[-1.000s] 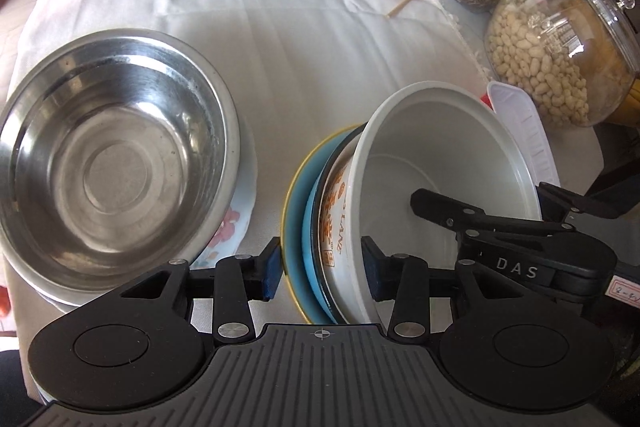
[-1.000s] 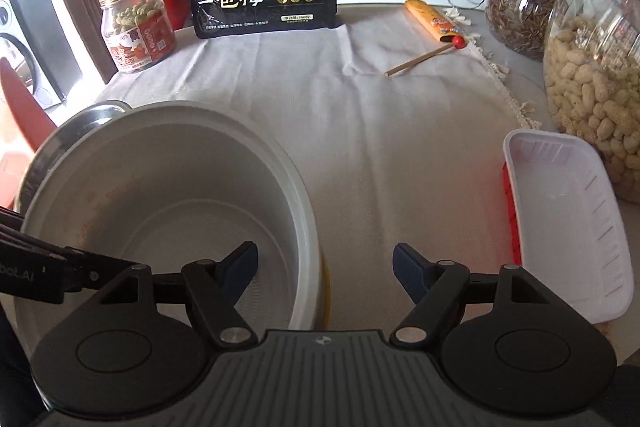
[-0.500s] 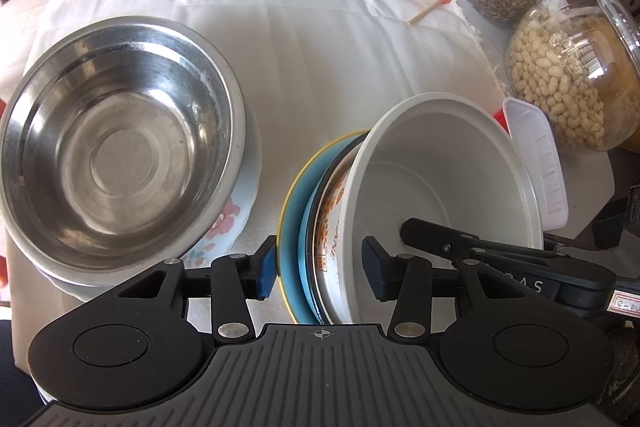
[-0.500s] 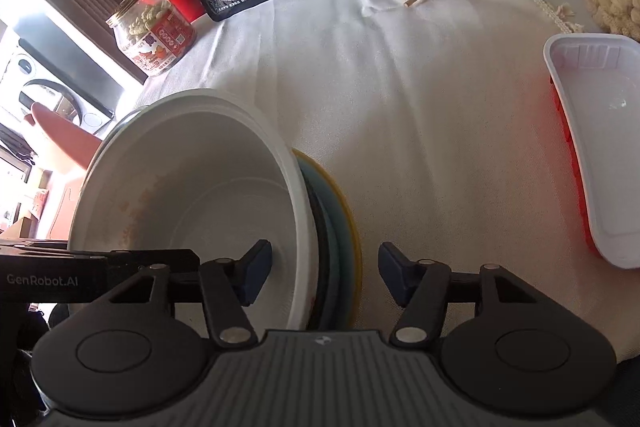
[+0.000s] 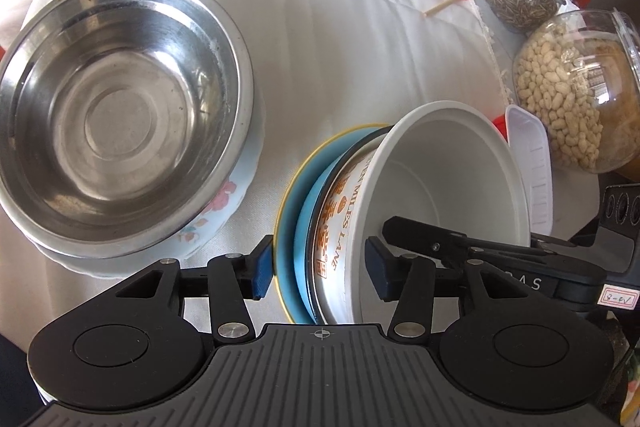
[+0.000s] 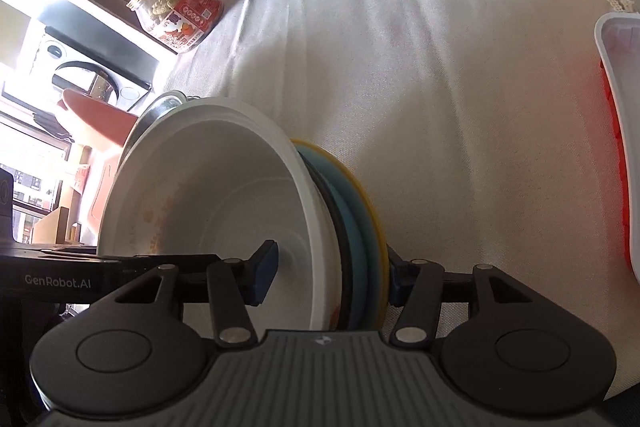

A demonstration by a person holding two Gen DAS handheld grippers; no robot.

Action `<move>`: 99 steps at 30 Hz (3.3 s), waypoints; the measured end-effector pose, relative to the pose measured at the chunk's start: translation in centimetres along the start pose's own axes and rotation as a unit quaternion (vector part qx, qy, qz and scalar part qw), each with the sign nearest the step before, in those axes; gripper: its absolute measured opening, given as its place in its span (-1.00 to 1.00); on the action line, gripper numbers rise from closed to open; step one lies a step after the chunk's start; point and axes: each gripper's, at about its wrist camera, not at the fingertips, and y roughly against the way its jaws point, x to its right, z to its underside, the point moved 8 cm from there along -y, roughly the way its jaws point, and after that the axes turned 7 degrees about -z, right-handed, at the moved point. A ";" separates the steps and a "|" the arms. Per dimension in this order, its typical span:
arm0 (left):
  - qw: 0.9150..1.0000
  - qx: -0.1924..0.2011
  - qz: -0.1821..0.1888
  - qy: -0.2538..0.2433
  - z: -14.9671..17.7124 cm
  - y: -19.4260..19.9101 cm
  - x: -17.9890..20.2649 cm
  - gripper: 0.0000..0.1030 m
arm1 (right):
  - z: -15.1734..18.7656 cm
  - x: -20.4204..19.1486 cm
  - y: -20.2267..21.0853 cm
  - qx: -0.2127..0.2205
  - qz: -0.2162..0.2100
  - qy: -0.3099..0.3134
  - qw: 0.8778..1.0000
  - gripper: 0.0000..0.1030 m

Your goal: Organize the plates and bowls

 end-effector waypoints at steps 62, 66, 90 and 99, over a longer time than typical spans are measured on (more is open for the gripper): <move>1.000 -0.002 0.010 -0.016 1.0 -1.4 1.0 0.33 | 1.0 0.4 -0.9 -0.050 -0.032 -0.019 0.998 0.05; 1.000 -0.002 0.017 -0.021 1.2 -1.4 1.4 0.33 | 1.1 0.4 -0.3 -0.046 -0.024 -0.009 0.999 0.05; 0.992 0.127 0.012 -0.019 -3.5 10.5 -6.7 0.33 | -5.8 -12.9 0.1 0.002 -0.030 0.098 0.995 0.06; 0.993 0.102 0.007 0.056 -4.5 8.1 -14.3 0.33 | -6.3 -17.1 -9.0 -0.077 -0.042 0.108 0.990 0.06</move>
